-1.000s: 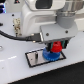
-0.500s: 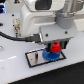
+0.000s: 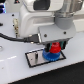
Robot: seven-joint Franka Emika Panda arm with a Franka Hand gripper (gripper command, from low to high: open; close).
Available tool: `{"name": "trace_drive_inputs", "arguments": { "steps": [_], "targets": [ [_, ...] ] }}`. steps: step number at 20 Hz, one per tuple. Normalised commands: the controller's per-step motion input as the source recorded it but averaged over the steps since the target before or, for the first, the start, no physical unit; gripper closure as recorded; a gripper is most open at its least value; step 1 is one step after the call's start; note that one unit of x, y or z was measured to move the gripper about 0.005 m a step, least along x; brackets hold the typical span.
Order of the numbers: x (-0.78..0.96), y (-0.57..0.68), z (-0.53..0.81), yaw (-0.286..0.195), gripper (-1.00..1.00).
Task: Insert the blue gear onto the right peg, followed by the red gear
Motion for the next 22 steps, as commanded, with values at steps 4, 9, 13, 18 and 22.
{"name": "trace_drive_inputs", "arguments": {
  "steps": [4, 9, 13, 18, 22],
  "targets": [
    [0.19, -0.22, -0.15, 0.0, 1.0],
    [0.0, -0.01, 0.21, 0.0, 1.0],
    [0.01, -0.08, 0.24, 0.0, 1.0],
    [0.21, -0.17, -0.04, 0.0, 1.0],
    [0.16, -0.18, -0.19, 0.0, 1.0]
  ]
}}
